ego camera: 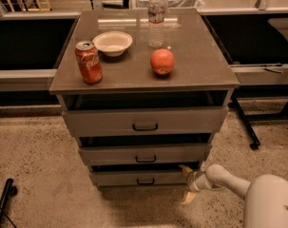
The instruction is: Open bottom drawer
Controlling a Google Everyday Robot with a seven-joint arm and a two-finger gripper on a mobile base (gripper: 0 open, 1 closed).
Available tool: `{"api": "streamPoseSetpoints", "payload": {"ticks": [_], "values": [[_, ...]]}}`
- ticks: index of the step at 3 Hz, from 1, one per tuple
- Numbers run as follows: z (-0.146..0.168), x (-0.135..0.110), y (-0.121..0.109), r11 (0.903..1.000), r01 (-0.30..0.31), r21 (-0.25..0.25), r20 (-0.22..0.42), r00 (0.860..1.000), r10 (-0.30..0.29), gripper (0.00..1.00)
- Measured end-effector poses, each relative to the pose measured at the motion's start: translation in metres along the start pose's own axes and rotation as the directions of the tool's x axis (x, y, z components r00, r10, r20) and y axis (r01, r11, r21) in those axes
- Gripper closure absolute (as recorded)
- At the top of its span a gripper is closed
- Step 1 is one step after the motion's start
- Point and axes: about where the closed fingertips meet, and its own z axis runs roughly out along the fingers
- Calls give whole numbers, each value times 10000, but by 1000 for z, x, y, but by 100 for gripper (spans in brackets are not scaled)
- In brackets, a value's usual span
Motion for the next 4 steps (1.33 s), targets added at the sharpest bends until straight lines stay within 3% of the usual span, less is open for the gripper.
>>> {"api": "streamPoseSetpoints", "payload": {"ticks": [1, 3, 4], "values": [[13, 6, -9, 9998, 8, -216, -86, 10000, -10, 0], [23, 10, -19, 9986, -30, -534, -474, 9989, 5, 20], [17, 5, -13, 9969, 146, -772, -788, 9967, -207, 22]]}}
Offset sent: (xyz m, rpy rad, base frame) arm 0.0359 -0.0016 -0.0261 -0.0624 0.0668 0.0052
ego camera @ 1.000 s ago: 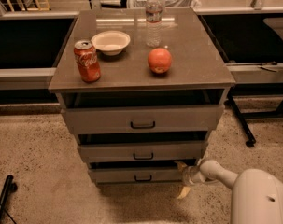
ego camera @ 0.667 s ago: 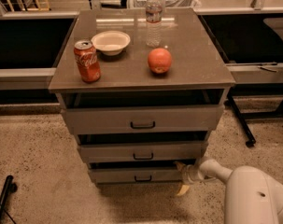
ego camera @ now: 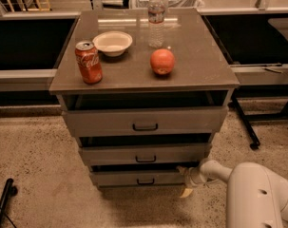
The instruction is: Open bottom drawer
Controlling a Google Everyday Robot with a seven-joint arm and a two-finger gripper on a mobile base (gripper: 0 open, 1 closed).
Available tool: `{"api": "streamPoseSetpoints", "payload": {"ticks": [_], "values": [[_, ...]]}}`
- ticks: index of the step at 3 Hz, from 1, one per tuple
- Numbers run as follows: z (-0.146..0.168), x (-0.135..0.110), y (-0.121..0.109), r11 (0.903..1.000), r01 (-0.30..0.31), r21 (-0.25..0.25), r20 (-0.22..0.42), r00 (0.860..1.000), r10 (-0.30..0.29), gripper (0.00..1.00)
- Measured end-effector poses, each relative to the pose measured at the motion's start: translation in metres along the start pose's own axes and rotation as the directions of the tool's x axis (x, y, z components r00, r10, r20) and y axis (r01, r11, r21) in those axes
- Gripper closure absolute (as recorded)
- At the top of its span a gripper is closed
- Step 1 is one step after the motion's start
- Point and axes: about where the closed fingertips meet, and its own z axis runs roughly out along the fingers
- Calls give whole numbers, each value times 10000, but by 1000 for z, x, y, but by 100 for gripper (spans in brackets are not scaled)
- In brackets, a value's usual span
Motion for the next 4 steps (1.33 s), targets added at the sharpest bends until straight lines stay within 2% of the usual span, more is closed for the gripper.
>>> {"api": "streamPoseSetpoints", "payload": {"ticks": [1, 2, 4], "values": [[-1, 0, 10, 9994, 57, -344, -157, 9999, -62, 26], [2, 3, 30, 9961, -87, -882, -25, 10000, 85, 24], [-13, -2, 31, 9962, -167, -860, 52, 9998, 173, 26]]}}
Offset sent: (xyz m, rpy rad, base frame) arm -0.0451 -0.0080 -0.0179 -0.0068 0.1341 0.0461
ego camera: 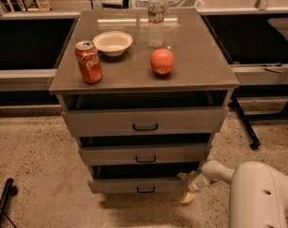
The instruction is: Open bottom drawer
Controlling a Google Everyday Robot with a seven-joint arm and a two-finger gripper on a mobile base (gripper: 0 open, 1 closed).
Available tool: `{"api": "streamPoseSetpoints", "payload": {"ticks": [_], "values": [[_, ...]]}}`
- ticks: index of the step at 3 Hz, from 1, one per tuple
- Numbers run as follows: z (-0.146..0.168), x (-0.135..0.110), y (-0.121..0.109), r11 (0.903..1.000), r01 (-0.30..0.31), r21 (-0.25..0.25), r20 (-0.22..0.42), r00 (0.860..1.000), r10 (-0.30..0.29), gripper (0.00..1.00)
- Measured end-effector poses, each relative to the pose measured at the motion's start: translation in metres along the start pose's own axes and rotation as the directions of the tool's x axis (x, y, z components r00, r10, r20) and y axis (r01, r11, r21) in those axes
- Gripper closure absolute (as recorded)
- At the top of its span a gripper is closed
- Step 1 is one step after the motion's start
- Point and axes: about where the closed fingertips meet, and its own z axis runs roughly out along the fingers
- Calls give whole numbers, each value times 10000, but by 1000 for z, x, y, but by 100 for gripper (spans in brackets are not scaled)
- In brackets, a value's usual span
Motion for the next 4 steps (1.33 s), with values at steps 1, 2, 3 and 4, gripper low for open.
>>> {"api": "streamPoseSetpoints", "payload": {"ticks": [1, 2, 3, 4], "values": [[-6, -5, 27, 9987, -250, -438, 222, 9994, 260, 50], [-10, -10, 52, 9956, -406, -842, 388, 9983, 440, 45], [-9, -11, 54, 9954, -407, -872, 398, 9982, 443, 26], [-9, -11, 54, 9954, -407, -872, 398, 9982, 443, 4]]}}
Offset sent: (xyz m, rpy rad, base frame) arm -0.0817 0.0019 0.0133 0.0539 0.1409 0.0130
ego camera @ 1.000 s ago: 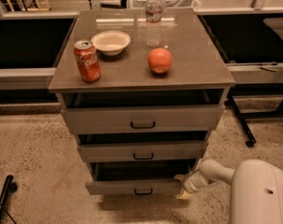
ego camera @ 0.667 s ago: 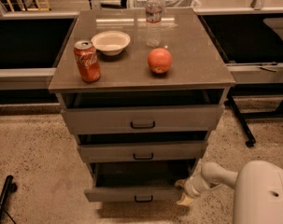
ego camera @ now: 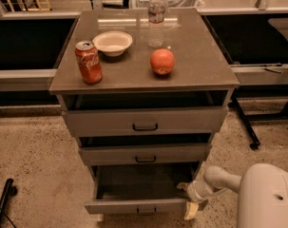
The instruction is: Open bottom drawer
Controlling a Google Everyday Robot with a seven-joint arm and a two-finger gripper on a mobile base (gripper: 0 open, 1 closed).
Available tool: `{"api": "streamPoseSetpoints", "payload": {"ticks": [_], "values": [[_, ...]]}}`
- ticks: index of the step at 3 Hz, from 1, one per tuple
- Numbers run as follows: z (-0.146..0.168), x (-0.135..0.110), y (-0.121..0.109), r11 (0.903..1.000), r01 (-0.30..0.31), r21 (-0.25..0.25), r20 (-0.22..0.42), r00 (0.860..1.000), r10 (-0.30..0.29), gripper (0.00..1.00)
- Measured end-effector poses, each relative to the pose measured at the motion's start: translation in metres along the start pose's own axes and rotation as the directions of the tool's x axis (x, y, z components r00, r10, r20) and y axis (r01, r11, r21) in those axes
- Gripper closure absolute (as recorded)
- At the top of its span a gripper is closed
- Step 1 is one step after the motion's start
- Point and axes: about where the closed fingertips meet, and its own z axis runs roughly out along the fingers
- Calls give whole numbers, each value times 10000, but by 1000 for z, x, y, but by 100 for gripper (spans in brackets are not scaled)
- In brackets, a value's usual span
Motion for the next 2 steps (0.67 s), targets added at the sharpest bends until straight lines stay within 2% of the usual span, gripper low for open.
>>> {"api": "streamPoseSetpoints", "payload": {"ticks": [2], "values": [[-1, -1, 5, 9999, -33, -105, -123, 9999, 31, 0]]}}
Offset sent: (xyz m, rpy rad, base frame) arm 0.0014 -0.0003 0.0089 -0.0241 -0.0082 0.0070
